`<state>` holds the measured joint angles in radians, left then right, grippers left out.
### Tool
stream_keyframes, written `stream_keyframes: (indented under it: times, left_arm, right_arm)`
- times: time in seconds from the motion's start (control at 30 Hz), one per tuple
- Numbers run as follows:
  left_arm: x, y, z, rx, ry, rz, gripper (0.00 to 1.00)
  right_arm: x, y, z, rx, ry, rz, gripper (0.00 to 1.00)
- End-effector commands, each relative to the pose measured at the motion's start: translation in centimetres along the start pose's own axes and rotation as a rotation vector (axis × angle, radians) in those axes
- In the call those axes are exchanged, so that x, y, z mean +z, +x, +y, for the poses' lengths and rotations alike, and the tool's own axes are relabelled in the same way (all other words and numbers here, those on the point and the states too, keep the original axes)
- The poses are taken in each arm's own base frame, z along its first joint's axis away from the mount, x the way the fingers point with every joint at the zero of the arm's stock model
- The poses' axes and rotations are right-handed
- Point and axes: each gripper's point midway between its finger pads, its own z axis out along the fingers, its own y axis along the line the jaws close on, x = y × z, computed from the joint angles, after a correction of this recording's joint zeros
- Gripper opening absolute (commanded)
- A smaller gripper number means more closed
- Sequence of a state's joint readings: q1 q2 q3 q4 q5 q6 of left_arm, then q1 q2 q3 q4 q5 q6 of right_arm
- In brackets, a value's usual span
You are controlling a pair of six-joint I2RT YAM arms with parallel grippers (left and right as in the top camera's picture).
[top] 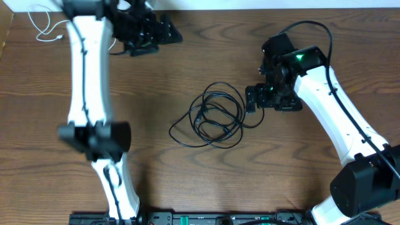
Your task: Untangle cables
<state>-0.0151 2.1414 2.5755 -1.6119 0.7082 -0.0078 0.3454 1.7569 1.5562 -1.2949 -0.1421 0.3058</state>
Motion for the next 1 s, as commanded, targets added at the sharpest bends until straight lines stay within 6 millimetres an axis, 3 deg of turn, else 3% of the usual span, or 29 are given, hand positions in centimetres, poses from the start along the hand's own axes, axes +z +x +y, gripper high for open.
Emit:
stream_keyframes:
  times: [0.0, 0.2, 0.43, 0.57, 0.73, 0.8, 0.93, 0.97]
  left_arm:
    - [-5.2, 3.3, -2.2, 0.038, -0.149, -0.078, 0.89]
    - [-8.6, 8.5, -3.6, 0.061, -0.367, -0.138, 0.89]
    - [-8.2, 15.5, 0.4, -0.136, -0.607, -0.076, 0.89]
    - [-5.6, 18.0, 3.2, -0.246, -0.661, -0.002, 0.89]
    - [-0.7, 19.8, 6.9, -0.495, -0.717, 0.032, 0.88]
    - [1.1, 20.5, 8.3, -0.555, -0.741, 0.048, 0.84]
    - [4.2, 21.5, 9.7, -0.593, -0.719, 0.097, 0.80]
    - [5.0, 21.5, 9.9, -0.596, -0.706, 0.101, 0.76]
  right_arm:
    - [-0.2, 0.0, 0.0, 0.002, -0.009, -0.007, 0.99]
    - [-0.2, -0.3, 0.1, 0.001, -0.013, -0.018, 0.99]
    - [-0.1, -0.5, 1.0, -0.017, -0.023, -0.030, 0.99]
    - [0.0, -0.3, 2.1, -0.045, -0.038, -0.031, 0.99]
    - [0.2, 0.0, 3.7, -0.094, -0.047, -0.041, 0.99]
    - [0.2, 0.3, 4.3, -0.113, -0.047, -0.038, 0.99]
    - [0.3, 0.4, 4.9, -0.142, -0.040, -0.050, 0.99]
    - [0.3, 0.2, 5.0, -0.146, -0.037, -0.060, 0.99]
